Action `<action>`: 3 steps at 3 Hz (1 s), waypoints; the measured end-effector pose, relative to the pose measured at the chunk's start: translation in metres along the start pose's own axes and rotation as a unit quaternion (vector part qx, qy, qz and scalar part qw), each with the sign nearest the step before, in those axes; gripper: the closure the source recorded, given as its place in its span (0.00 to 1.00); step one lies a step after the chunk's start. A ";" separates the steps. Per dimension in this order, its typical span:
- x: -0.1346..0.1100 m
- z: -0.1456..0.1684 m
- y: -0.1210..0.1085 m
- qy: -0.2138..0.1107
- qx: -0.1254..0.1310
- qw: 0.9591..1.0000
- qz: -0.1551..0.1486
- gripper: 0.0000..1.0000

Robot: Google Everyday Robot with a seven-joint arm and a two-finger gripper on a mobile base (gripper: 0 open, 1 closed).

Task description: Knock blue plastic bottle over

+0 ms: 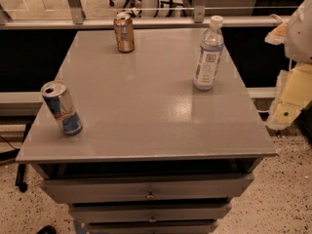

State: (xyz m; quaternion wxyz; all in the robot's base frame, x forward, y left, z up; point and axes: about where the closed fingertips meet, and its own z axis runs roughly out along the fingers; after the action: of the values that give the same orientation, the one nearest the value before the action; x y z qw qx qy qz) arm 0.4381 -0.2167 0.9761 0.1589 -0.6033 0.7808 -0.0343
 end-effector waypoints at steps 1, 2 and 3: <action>0.000 0.000 -0.001 -0.002 0.002 1.000 0.000 0.00; 0.004 0.017 -0.014 -0.027 0.003 1.000 0.013 0.00; 0.010 0.061 -0.044 -0.078 -0.002 0.996 0.049 0.00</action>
Offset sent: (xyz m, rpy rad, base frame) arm 0.0506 -0.0173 -0.0443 0.1656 -0.0238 -0.0373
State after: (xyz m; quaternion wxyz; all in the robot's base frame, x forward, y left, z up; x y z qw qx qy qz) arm 0.4945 -0.2295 0.9274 0.2194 -0.5656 0.7946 0.0217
